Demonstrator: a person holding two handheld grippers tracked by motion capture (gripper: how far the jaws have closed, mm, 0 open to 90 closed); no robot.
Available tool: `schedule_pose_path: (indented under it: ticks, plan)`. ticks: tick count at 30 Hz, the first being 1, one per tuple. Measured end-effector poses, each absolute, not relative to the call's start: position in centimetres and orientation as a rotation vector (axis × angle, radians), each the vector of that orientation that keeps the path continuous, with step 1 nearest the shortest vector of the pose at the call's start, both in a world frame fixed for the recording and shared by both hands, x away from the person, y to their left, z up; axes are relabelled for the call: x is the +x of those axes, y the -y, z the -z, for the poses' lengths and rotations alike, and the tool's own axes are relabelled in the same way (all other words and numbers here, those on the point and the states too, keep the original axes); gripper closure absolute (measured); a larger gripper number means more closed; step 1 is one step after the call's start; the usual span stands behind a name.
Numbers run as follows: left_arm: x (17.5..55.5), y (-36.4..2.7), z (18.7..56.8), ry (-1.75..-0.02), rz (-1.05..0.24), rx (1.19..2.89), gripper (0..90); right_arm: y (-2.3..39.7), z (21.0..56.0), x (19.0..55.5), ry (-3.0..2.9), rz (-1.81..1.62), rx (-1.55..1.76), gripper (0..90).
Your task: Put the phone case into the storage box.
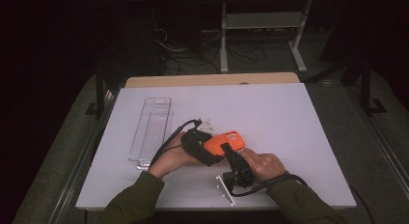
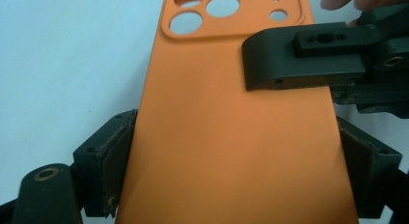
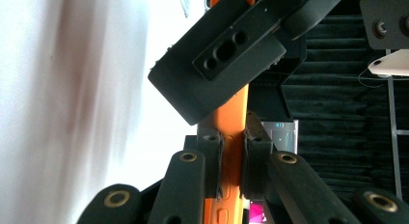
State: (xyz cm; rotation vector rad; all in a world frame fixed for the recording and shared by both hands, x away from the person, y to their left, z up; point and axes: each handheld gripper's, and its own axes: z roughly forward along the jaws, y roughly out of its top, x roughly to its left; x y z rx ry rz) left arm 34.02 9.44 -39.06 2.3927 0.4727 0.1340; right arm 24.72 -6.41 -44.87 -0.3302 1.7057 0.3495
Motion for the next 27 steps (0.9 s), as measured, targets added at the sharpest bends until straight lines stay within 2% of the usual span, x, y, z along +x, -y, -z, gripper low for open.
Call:
schedule_pose_path:
  ticks: [8,11,16,27]
  plan:
    - [33.7,-9.5,38.9,-0.449,-0.109,2.364,12.5,6.4,45.0,24.8,-1.710,-0.370,-0.314,81.2]
    - [33.9,-9.8,38.6,-0.387,-0.118,2.401,8.3,6.4,45.0,24.9,-1.720,-0.363,-0.321,81.2]
    - [33.7,-10.0,38.4,-0.389,-0.101,2.390,0.4,6.6,45.0,25.0,-1.723,-0.365,-0.301,81.1]
    - [33.9,-11.0,37.9,-0.401,-0.111,2.365,0.0,7.3,44.9,25.6,-1.740,-0.367,-0.231,81.0]
